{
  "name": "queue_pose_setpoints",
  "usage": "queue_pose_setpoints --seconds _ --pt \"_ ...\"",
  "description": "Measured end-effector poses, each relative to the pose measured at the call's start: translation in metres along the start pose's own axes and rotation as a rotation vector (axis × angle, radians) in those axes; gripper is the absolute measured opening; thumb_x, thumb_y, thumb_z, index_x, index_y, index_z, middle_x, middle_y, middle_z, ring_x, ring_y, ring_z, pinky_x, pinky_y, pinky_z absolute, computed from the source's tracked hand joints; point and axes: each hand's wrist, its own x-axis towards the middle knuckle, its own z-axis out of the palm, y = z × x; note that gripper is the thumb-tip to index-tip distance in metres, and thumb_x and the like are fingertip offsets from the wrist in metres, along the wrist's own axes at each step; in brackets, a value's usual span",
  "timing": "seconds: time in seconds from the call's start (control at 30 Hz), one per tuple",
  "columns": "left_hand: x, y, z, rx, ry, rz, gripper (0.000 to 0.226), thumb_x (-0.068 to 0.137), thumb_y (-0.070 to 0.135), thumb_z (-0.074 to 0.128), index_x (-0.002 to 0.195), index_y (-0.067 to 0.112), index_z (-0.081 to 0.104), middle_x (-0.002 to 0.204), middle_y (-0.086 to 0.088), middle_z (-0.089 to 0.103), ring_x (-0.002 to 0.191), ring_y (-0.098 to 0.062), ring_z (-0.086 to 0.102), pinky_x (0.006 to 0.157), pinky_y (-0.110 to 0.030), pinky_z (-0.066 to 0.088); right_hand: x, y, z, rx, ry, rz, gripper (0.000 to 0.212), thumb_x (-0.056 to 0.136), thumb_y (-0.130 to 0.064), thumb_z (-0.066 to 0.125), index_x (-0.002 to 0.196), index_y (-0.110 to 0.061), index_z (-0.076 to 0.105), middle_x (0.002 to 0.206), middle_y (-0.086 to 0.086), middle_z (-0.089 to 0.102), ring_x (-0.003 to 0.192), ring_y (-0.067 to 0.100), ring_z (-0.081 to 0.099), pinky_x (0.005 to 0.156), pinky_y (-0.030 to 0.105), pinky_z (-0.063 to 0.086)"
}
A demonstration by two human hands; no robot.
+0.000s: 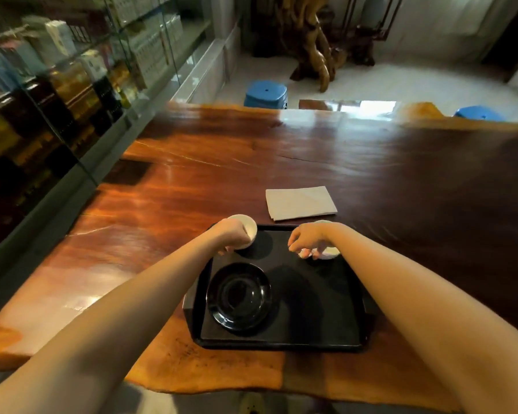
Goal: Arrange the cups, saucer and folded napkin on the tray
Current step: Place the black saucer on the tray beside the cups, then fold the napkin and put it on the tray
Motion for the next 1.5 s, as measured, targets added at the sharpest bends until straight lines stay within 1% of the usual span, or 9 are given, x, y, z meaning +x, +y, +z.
queue_pose_setpoints --seconds 0.17,0.23,0.33,0.5,0.67,0.87,1.03,1.23,1.5 --pt "0.026 0.045 -0.022 -0.063 0.054 0.088 0.03 0.086 0.02 0.053 0.109 0.005 0.065 0.103 -0.012 0.069 0.086 -0.024 0.069 0.061 -0.031 0.056 -0.011 0.009 -0.059 0.008 0.049 -0.015 0.037 0.094 -0.021 0.049 0.128 -0.005 0.05 0.127 0.016 0.055 0.104 0.023 0.058 0.081 0.035 0.049" --pt "0.042 0.061 -0.027 -0.033 0.08 0.095 0.029 0.086 0.019 0.054 0.109 0.006 0.064 0.105 -0.011 0.068 0.086 -0.025 0.067 0.058 -0.03 0.056 -0.009 0.017 -0.079 0.025 0.079 -0.033 0.038 0.095 -0.019 0.048 0.128 -0.001 0.05 0.116 0.024 0.055 0.091 0.02 0.055 0.073 0.031 0.047" --pt "0.067 0.081 -0.031 0.012 0.152 0.112 0.018 0.086 0.016 0.051 0.094 0.007 0.064 0.1 -0.011 0.067 0.077 -0.025 0.063 0.054 -0.027 0.049 0.002 0.033 -0.109 0.045 0.127 -0.048 0.033 0.094 -0.017 0.048 0.123 -0.003 0.052 0.101 0.01 0.052 0.087 0.022 0.053 0.07 0.032 0.046" --pt "0.103 0.095 -0.019 -0.121 0.312 0.096 0.039 0.094 0.017 0.041 0.132 0.011 0.046 0.13 -0.01 0.058 0.109 -0.025 0.059 0.079 -0.029 0.046 0.035 0.062 -0.135 -0.08 0.227 -0.06 0.035 0.094 -0.019 0.046 0.123 -0.002 0.055 0.11 0.012 0.06 0.092 0.024 0.058 0.077 0.036 0.05" --pt "0.148 0.098 0.024 -0.208 0.333 0.038 0.045 0.097 0.016 0.034 0.141 0.021 0.035 0.141 -0.009 0.049 0.124 -0.029 0.05 0.099 -0.04 0.043 0.097 0.091 -0.134 -0.083 0.403 -0.036 0.045 0.097 -0.027 0.041 0.135 -0.004 0.042 0.14 0.016 0.047 0.125 0.032 0.045 0.101 0.039 0.038" --pt "0.202 0.096 0.065 0.133 0.287 0.184 0.048 0.098 0.024 0.031 0.145 0.019 0.022 0.155 -0.007 0.023 0.144 -0.028 0.015 0.115 -0.052 0.011 0.176 0.099 -0.11 -0.156 0.505 -0.101 0.049 0.098 -0.032 0.036 0.143 -0.014 0.029 0.145 0.014 0.039 0.13 0.031 0.038 0.103 0.044 0.036" --pt "0.252 0.074 0.065 0.457 0.3 0.296 0.061 0.099 0.046 0.017 0.15 0.016 0.005 0.16 -0.006 0.001 0.147 -0.023 -0.005 0.116 -0.052 -0.005 0.231 0.092 -0.096 -0.445 0.465 -0.307 0.056 0.099 -0.037 0.027 0.15 -0.019 0.01 0.159 0.001 0.007 0.146 0.021 0.005 0.118 0.04 0.009" --pt "0.286 0.043 0.057 0.445 0.31 0.349 0.075 0.086 0.063 -0.009 0.149 0.022 -0.005 0.16 0.002 -0.007 0.146 -0.014 -0.011 0.117 -0.045 -0.008 0.261 0.107 -0.094 -0.629 0.629 -0.397 0.063 0.093 -0.054 0.01 0.149 -0.025 0.006 0.159 -0.003 0.008 0.147 0.019 0.004 0.118 0.042 0.003" --pt "0.288 0.046 0.052 0.44 0.323 0.34 0.069 0.091 0.059 -0.001 0.149 0.023 -0.005 0.16 0.003 -0.008 0.146 -0.013 -0.013 0.114 -0.046 -0.014 0.261 0.17 -0.12 -0.522 0.725 -0.227 0.062 0.094 -0.049 0.005 0.149 -0.022 0.002 0.159 -0.002 0.001 0.146 0.014 -0.004 0.115 0.038 -0.007"
